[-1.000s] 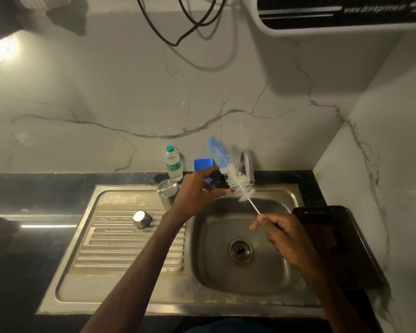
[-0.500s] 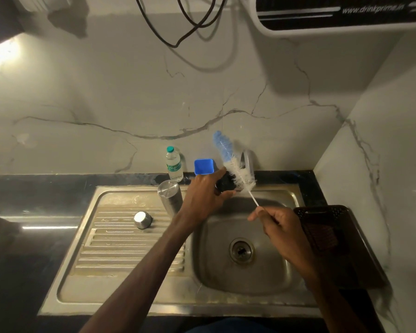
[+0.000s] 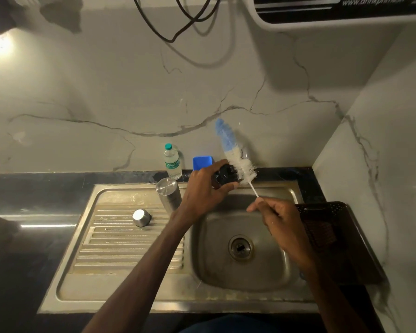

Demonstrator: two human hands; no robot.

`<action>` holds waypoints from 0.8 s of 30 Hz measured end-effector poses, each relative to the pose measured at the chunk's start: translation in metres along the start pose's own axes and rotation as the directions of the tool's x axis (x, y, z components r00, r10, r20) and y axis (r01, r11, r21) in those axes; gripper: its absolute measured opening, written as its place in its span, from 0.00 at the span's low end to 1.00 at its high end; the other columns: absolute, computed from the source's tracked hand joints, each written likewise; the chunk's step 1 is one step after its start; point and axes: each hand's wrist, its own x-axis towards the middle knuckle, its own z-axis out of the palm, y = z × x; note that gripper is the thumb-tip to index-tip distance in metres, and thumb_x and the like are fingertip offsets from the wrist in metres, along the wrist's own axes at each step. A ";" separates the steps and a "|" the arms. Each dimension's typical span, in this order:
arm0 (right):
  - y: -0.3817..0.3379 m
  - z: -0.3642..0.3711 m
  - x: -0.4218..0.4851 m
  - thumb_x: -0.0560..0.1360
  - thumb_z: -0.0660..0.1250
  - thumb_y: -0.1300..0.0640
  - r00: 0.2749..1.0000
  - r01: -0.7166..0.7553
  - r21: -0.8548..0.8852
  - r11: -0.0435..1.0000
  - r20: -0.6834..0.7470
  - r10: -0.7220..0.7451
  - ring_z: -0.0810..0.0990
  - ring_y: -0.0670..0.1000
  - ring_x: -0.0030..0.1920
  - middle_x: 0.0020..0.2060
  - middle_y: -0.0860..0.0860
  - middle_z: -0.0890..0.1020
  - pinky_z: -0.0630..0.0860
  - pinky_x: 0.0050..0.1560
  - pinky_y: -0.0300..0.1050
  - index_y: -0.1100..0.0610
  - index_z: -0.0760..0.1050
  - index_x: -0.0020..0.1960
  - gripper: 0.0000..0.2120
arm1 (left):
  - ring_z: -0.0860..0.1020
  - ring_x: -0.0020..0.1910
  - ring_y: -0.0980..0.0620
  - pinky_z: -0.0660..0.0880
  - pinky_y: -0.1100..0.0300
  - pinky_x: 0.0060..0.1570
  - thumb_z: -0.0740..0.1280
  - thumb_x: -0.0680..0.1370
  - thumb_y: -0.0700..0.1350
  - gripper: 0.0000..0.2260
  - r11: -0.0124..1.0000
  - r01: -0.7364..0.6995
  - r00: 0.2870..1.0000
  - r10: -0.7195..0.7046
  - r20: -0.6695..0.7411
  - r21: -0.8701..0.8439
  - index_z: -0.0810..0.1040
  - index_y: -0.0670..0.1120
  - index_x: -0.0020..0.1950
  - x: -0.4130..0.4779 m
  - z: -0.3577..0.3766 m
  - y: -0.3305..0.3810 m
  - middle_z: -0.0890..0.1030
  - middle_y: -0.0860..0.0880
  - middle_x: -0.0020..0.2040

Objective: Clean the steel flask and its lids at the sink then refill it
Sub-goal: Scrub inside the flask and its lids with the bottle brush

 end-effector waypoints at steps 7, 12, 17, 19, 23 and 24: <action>0.007 0.001 -0.010 0.84 0.63 0.63 0.999 0.001 -0.017 1.000 0.052 0.000 0.72 0.40 0.23 0.22 0.34 0.75 0.65 0.28 0.29 0.61 0.84 0.46 0.13 | 0.84 0.37 0.58 0.84 0.53 0.51 0.78 0.75 0.56 0.26 0.999 0.036 0.999 -0.036 -0.005 0.015 0.78 0.50 0.70 0.003 -0.006 -0.003 0.87 0.52 0.53; 0.008 -0.002 -0.003 0.84 0.62 0.63 0.998 0.029 -0.019 0.999 0.059 -0.027 0.66 0.42 0.21 0.22 0.35 0.75 0.61 0.26 0.32 0.62 0.84 0.47 0.13 | 0.85 0.38 0.58 0.85 0.53 0.46 0.77 0.76 0.55 0.23 0.998 -0.003 0.999 0.006 0.043 -0.062 0.79 0.49 0.68 0.009 -0.014 -0.002 0.86 0.52 0.54; 0.013 -0.002 -0.007 0.84 0.63 0.63 0.998 0.014 -0.036 0.999 0.058 -0.012 0.67 0.41 0.21 0.21 0.36 0.74 0.61 0.28 0.31 0.60 0.84 0.45 0.14 | 0.86 0.36 0.57 0.85 0.51 0.45 0.78 0.76 0.51 0.21 0.990 0.007 0.998 0.001 0.056 -0.141 0.81 0.47 0.66 0.008 -0.024 -0.007 0.87 0.52 0.52; 0.013 -0.001 -0.002 0.84 0.63 0.62 0.999 0.023 -0.034 0.999 0.036 -0.022 0.65 0.42 0.21 0.21 0.38 0.73 0.61 0.27 0.34 0.59 0.85 0.45 0.14 | 0.85 0.36 0.58 0.85 0.52 0.46 0.77 0.76 0.52 0.21 0.992 -0.025 0.995 0.037 0.093 -0.127 0.80 0.47 0.67 0.002 -0.018 -0.003 0.87 0.52 0.53; 0.012 -0.002 0.002 0.84 0.63 0.62 0.999 0.039 -0.031 0.999 0.036 -0.038 0.64 0.42 0.21 0.21 0.39 0.73 0.61 0.26 0.34 0.59 0.84 0.46 0.13 | 0.86 0.37 0.57 0.85 0.53 0.45 0.76 0.78 0.52 0.21 0.989 -0.032 0.999 0.036 0.026 -0.143 0.79 0.49 0.68 0.006 -0.021 -0.003 0.86 0.52 0.54; 0.014 -0.002 -0.001 0.84 0.63 0.62 0.999 0.034 -0.027 0.999 0.042 -0.033 0.65 0.42 0.21 0.21 0.38 0.73 0.61 0.27 0.33 0.60 0.84 0.46 0.13 | 0.86 0.36 0.56 0.85 0.52 0.44 0.75 0.78 0.51 0.19 0.984 -0.010 1.000 0.007 -0.018 -0.177 0.79 0.49 0.68 0.010 -0.027 -0.005 0.87 0.51 0.53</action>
